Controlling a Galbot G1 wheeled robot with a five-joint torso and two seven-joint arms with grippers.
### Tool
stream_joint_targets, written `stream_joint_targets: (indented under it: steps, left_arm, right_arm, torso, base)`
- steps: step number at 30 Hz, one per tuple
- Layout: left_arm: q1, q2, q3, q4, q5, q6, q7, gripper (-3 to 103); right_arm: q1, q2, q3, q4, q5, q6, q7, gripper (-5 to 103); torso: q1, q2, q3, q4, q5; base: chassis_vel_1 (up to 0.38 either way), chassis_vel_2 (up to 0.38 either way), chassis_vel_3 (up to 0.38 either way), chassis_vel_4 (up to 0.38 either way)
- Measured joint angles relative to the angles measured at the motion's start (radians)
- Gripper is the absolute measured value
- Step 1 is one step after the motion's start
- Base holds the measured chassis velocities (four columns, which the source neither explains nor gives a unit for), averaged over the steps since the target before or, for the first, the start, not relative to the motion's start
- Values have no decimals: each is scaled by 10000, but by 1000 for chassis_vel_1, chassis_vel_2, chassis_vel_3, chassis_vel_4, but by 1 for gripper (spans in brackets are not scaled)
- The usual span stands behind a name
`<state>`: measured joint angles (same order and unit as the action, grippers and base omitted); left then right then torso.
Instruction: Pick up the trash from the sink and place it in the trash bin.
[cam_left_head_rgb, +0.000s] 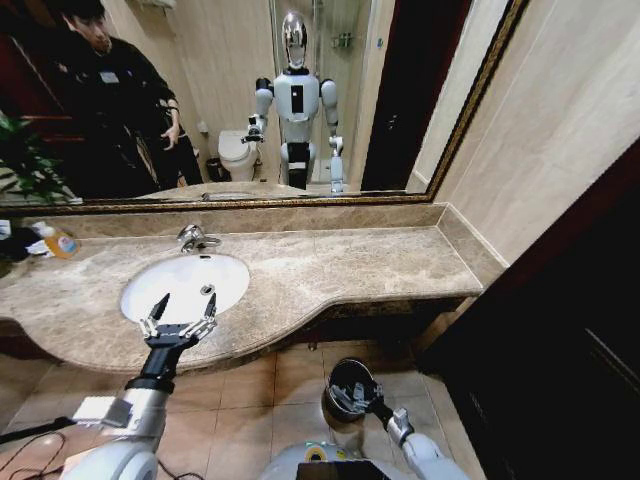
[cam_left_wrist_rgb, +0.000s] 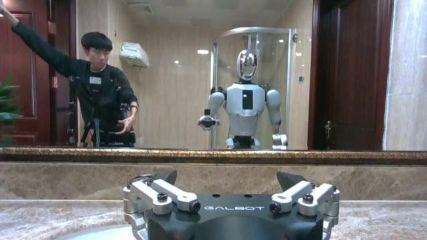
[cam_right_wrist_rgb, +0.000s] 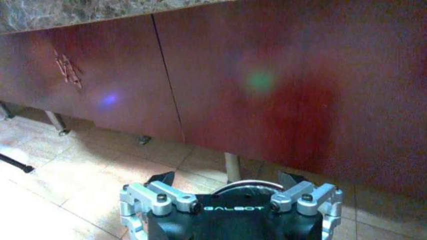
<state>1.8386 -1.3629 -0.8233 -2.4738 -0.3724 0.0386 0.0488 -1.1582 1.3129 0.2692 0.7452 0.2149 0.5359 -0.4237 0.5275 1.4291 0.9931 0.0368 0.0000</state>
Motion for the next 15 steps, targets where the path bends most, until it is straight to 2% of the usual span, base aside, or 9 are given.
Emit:
stream_joint_targets:
  steps: [7,9,10,12,15]
  left_arm:
    - [0,1,0,0,0,1,0,100]
    - [0,0,0,0,0,0,0,100]
    - [0,0,0,0,0,0,0,100]
    - [0,0,0,0,0,0,0,100]
    - [0,0,0,0,0,0,0,100]
  right_arm:
    - [-20,-44,-24,127,159,-103,113,100]
    - [-144,-143,-59,592,564,-578,345,100]
    - [-144,-143,-59,592,564,-578,345,100]
    - [-455,-362,-63,1518,956,-1486,651,100]
    - [-596,-557,-15,2257,1319,-1930,970,100]
  torso:
    - [0,0,0,0,1]
    - [0,0,0,0,1]
    - [0,0,0,0,1]
    - [0,0,0,-1,1]
    - [0,0,0,-2,0]
  base:
    - [0,0,0,0]
    - [0,0,0,0]
    - [0,0,0,0]
    - [0,0,0,0]
    - [0,0,0,0]
